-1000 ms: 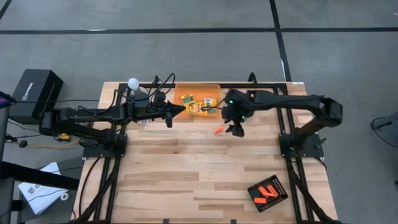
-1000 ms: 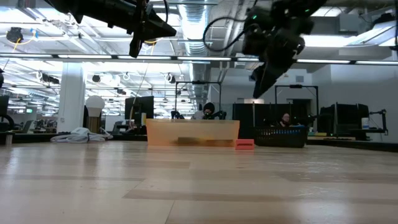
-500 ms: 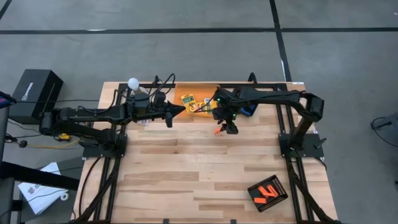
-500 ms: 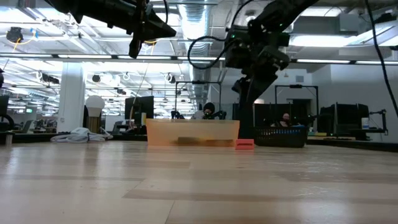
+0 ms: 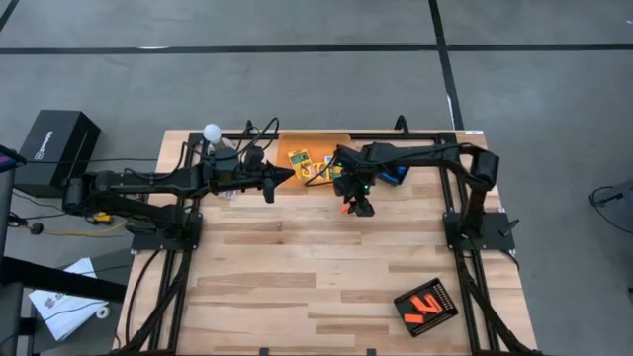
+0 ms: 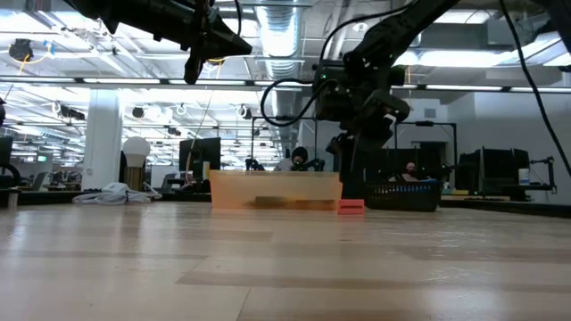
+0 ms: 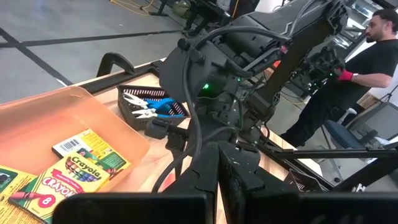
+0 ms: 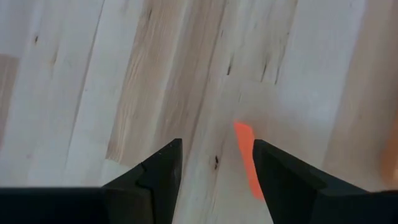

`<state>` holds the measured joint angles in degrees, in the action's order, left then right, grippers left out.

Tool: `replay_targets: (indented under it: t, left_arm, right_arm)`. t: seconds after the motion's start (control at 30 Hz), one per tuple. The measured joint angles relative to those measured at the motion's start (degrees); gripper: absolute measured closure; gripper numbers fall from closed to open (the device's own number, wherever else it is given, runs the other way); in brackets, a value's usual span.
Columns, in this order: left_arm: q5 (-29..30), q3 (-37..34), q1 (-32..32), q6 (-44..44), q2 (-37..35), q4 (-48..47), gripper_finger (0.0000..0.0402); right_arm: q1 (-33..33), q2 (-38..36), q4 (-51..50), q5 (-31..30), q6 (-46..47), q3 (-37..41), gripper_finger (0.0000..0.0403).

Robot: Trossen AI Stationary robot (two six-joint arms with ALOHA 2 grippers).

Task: Pick & Place School Supplies
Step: Put the orange eraser into the bottom black bin

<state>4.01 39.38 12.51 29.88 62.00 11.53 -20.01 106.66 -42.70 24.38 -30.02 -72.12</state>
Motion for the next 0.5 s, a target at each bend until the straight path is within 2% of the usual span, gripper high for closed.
replay_targets:
  t: [0.5]
  left_arm:
    - [0.0,0.0,0.0,0.0,0.0,-0.1,0.0402]
  right_arm:
    - [0.0,0.4,2.7,0.0,0.3,0.0,0.0218]
